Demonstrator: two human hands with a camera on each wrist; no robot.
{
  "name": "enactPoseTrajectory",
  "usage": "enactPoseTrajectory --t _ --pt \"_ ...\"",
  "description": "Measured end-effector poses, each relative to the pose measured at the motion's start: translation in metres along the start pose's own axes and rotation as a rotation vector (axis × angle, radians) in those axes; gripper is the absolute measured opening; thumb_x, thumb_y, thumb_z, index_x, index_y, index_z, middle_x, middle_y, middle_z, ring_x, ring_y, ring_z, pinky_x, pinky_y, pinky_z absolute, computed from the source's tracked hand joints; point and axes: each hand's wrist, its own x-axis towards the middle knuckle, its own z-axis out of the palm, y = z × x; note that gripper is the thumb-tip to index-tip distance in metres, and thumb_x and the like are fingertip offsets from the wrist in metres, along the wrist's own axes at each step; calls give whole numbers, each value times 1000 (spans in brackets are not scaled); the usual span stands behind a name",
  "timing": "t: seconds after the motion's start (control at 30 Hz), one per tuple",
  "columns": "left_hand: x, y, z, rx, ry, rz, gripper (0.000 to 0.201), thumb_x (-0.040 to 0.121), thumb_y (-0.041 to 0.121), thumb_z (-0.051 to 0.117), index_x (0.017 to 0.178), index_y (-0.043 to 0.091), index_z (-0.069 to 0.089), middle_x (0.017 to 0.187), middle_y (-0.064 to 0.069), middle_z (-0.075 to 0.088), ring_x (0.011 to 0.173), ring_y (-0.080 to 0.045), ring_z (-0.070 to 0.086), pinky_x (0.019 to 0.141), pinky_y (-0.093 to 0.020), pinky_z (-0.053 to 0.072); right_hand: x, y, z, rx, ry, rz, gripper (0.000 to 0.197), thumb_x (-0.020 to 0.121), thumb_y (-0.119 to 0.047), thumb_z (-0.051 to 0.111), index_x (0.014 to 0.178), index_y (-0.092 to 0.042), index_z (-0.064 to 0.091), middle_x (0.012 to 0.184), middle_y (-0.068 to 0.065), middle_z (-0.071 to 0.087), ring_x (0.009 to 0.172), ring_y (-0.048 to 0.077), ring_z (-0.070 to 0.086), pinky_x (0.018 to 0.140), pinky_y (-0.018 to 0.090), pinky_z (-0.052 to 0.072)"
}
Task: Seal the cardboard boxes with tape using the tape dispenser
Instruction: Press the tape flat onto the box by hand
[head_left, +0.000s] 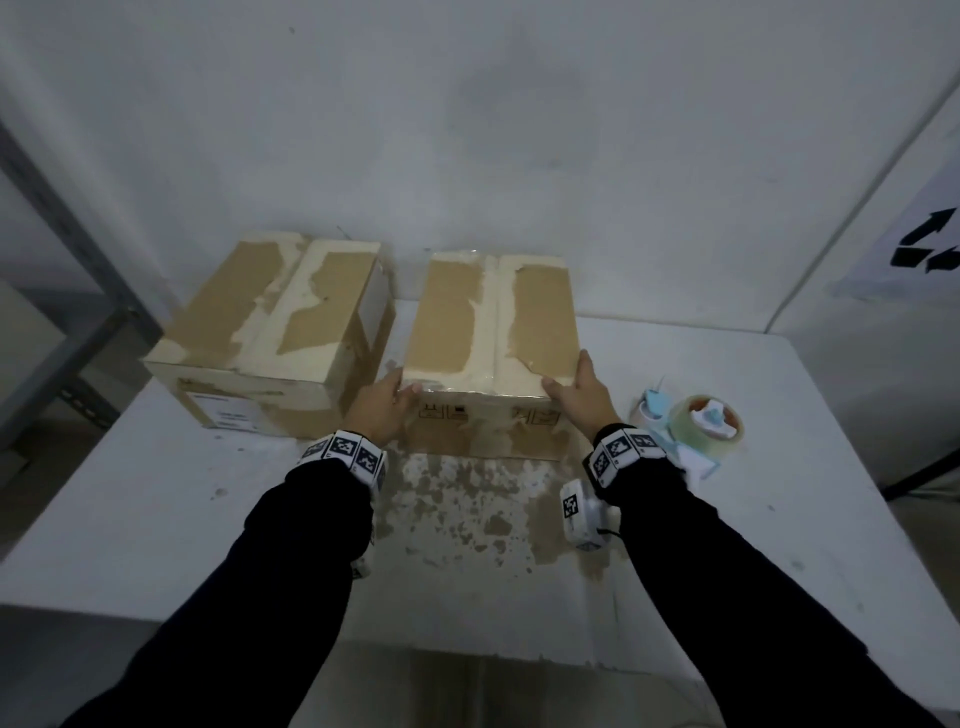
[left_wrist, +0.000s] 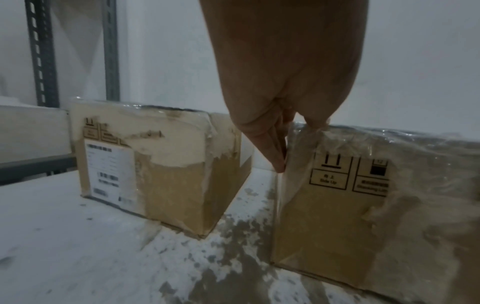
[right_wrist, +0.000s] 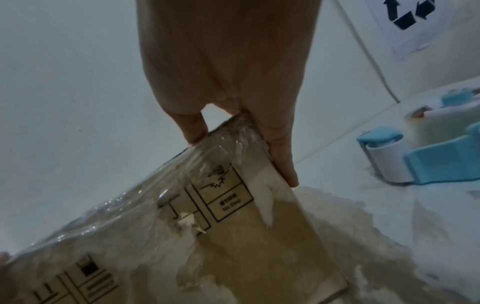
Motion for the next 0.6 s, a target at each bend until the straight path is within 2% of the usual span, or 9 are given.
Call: enactPoseTrajectory --t 0.13,0.27,0.37,0.47,0.53,0.6 --pt "6 -10 -9 80 -26 -48 61 98 43 32 146 6 24 142 -17 44 127 -31 45 99 -35 37 4 -9 14 -6 1 11 79 96 -27 53 153 -9 1 154 13 31 137 30 36 107 31 33" --pt "11 -8 -10 128 -49 -50 58 97 45 32 138 3 32 133 -21 51 118 -34 52 91 -37 42 7 -9 12 -51 -22 21 78 97 -28 51 153 -9 -1 154 14 29 136 31 37 105 31 33" --pt "8 -6 -11 124 -50 -55 58 97 45 31 137 2 33 133 -21 51 118 -34 52 91 -38 42 5 -12 12 -65 -25 20 79 97 -29 51 153 -9 -1 154 14 29 136 31 37 106 33 33" --pt "7 -7 -11 137 -70 -50 61 98 44 27 144 4 24 138 -20 47 122 -34 49 95 -39 41 4 -11 12 -92 -23 20 79 96 -33 52 153 -8 3 153 14 32 136 32 38 108 36 34" --pt "7 -5 -12 144 -72 -27 61 99 42 25 146 4 18 137 -20 47 122 -34 49 94 -39 41 2 -10 10 -137 -18 -13 80 93 -42 53 152 -8 11 150 16 36 133 33 41 108 39 37" --pt "4 -5 -14 118 -37 11 61 100 39 27 146 2 16 137 -20 47 122 -33 48 94 -38 41 -1 -11 7 -156 45 -54 82 91 -49 53 150 -7 17 148 18 39 131 33 43 106 40 39"
